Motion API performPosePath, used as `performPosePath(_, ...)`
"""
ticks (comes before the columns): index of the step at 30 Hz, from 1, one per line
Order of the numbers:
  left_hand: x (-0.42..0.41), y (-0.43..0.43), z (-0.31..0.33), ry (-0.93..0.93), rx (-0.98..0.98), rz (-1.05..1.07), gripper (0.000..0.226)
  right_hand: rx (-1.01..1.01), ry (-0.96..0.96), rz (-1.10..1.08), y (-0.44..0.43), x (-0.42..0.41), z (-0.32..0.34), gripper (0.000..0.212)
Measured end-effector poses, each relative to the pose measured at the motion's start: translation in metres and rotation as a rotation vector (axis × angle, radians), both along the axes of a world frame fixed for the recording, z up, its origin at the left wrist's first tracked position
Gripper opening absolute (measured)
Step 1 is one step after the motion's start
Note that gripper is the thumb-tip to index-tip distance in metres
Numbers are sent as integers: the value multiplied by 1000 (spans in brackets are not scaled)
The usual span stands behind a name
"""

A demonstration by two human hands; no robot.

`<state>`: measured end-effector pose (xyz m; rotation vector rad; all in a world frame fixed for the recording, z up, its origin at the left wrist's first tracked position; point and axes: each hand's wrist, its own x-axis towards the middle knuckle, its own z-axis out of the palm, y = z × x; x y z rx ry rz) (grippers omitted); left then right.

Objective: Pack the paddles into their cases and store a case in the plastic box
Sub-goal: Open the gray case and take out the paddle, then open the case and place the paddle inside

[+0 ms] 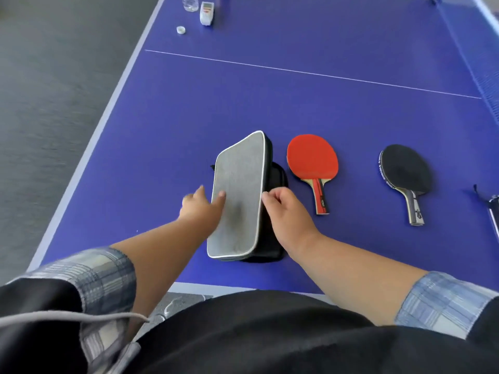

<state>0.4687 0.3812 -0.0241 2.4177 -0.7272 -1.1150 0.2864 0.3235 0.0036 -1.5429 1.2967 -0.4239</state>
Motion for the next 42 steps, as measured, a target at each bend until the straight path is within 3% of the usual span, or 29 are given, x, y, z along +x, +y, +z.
performPosePath(3,14,0,35,172,-298,25,81,-63,-58,155,8,22,13,13)
performPosePath(5,20,1,55,243,-372,2,83,-60,-70,234,11,39,18,8)
performPosePath(8,26,6,70,133,-365,-66,65,25,-125,330,18,63,21,16)
performPosePath(11,39,18,71,-56,-369,-53,65,32,-87,473,25,85,14,22)
performPosePath(13,52,29,65,-228,-317,-63,73,-14,57,604,26,97,3,28)
performPosePath(17,72,46,37,-451,-61,-178,74,-23,600,744,22,104,-24,71)
performPosePath(21,84,56,3,-477,193,-277,76,39,717,803,25,98,-47,78)
performPosePath(25,85,58,-26,-482,281,-443,73,10,719,790,27,95,-58,73)
performPosePath(29,66,47,-39,-432,292,-610,64,-7,515,641,10,70,-53,62)
performPosePath(31,55,36,-38,-449,300,-587,58,-46,412,482,-4,44,-46,51)
performPosePath(35,26,1,-27,-482,150,-490,49,-186,460,50,-46,-21,-36,43)
performPosePath(38,-12,-35,-22,-435,-44,-540,46,-180,541,-143,-81,-67,-38,26)
performPosePath(42,-82,-89,-18,-210,-180,-611,46,26,495,-246,-110,-99,-55,61)
